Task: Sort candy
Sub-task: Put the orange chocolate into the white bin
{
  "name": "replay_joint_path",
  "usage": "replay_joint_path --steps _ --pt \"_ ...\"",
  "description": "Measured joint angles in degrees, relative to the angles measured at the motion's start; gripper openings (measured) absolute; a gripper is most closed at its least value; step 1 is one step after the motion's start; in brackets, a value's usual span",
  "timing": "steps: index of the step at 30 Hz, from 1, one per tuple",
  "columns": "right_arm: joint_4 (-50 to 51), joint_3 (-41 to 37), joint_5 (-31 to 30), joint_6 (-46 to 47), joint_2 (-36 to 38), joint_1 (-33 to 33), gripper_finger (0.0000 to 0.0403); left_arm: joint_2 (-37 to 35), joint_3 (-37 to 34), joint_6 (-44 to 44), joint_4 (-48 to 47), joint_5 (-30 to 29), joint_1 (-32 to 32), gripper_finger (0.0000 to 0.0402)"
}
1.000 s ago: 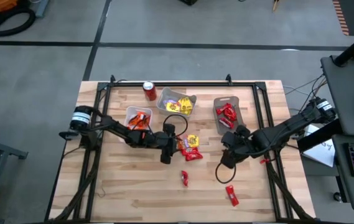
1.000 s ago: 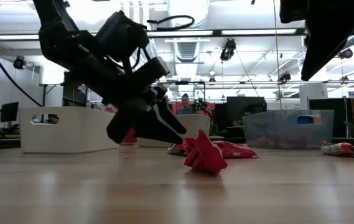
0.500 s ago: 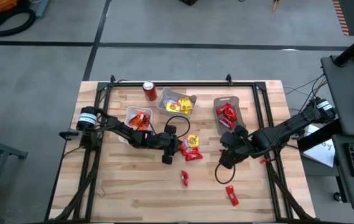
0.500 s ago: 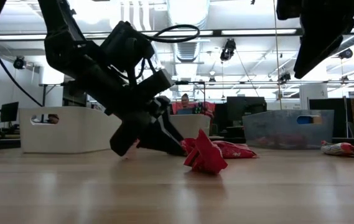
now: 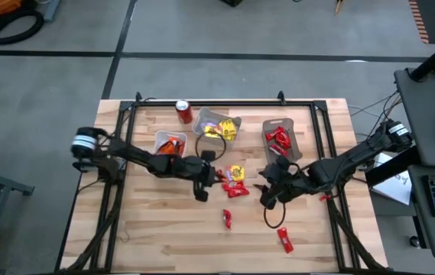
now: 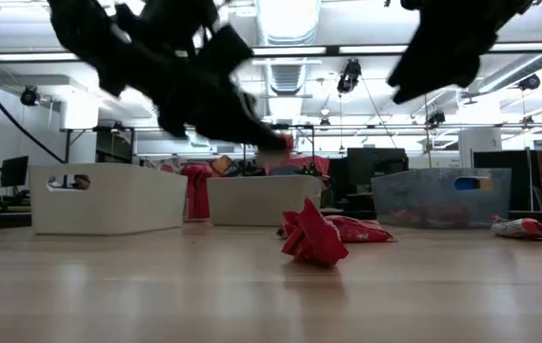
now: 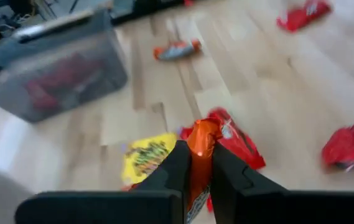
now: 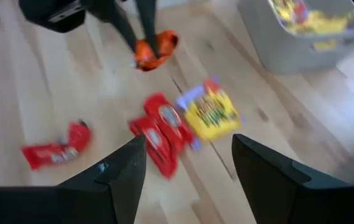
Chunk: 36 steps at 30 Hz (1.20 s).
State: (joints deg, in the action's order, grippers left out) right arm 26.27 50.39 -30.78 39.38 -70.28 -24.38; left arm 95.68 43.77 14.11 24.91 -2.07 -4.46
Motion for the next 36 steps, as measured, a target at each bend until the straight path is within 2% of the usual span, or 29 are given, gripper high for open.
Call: replay_joint_path --steps 4,7,11,16,23,36 --pt "-10.1 -3.5 -4.2 -1.1 0.0 0.0 0.0226 -10.1 0.0 -4.6 -8.7 -0.4 0.0 0.0017" --pt "-15.0 -5.6 -7.9 -1.1 -0.3 0.0 0.0226 -17.6 0.0 -10.2 -17.9 -3.4 0.0 0.0017" --pt "-15.5 -5.9 -8.6 0.0 -0.4 0.0 0.0226 -26.4 0.0 -18.4 -31.0 -10.5 0.0 0.0018" --pt "-16.5 -5.9 -10.4 0.0 -0.4 0.0 0.0226 -32.7 0.0 -27.7 -46.6 -17.0 0.0 0.0018" --pt "-16.4 -5.9 -10.9 -0.2 -0.4 0.0 0.0226 -33.2 -1.3 -35.0 -58.1 -23.2 0.3 0.0018" --pt "-16.4 -5.9 -10.9 0.6 -0.4 0.0 0.0226 -29.0 -6.1 -39.3 -59.2 -27.2 0.3 0.0024"
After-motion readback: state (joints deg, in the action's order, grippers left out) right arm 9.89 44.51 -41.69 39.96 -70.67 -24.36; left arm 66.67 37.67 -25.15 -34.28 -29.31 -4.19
